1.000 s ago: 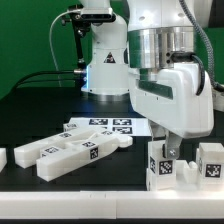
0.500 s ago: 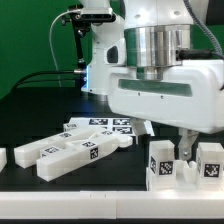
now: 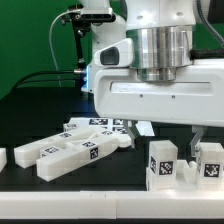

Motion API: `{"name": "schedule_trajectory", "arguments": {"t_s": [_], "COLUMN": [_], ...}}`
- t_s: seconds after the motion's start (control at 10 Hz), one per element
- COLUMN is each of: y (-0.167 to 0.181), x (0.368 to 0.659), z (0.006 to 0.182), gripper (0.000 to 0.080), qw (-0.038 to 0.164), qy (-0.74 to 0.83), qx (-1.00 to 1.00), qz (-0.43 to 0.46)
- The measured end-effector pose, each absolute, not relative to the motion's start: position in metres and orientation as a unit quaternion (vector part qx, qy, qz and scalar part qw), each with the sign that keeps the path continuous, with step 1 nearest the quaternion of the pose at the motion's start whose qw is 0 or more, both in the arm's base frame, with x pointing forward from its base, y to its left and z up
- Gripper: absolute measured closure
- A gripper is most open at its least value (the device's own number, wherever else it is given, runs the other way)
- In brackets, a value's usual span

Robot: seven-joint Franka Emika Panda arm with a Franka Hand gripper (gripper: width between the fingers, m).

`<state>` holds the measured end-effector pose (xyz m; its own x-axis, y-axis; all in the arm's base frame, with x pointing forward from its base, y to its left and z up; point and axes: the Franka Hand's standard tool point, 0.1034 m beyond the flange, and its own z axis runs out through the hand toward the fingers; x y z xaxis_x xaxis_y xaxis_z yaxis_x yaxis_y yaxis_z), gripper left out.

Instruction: Assemble chair

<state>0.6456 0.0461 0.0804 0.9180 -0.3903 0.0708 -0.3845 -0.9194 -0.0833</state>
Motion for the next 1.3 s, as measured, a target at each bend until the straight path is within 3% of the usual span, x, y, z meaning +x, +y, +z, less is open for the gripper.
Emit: {"name": "schedule_trajectory", "arguments": {"t_s": [0.1, 0.2, 0.4, 0.5, 0.6, 0.9, 1.2, 1.3], "y": [0.0459, 0.0460, 0.0452, 0.0454, 0.0456, 0.0463, 0.0473, 0.0463], "x": [0.6454, 0.6452, 0.6454, 0.6454, 0.6454, 0.6463, 0.6475, 0.6480], "z": [0.0798, 0.0791, 0.0792, 0.0792, 0.0792, 0.0799, 0.0827, 0.0833], "gripper": [0.0151, 0.0151, 0.0398, 0.0398, 0.0517, 0.0517, 0.0517, 0.0517], "qw": [0.018, 0.016, 0.017, 0.018, 0.019, 0.026, 0.036, 0.048], "qy": [0.108, 0.088, 0.108, 0.119, 0.153, 0.292, 0.563, 0.629], "qx": [-0.993, -0.995, -0.993, -0.992, -0.987, -0.955, -0.825, -0.775], "qz": [-0.046, -0.047, -0.047, -0.046, -0.046, -0.043, -0.037, -0.029]}}
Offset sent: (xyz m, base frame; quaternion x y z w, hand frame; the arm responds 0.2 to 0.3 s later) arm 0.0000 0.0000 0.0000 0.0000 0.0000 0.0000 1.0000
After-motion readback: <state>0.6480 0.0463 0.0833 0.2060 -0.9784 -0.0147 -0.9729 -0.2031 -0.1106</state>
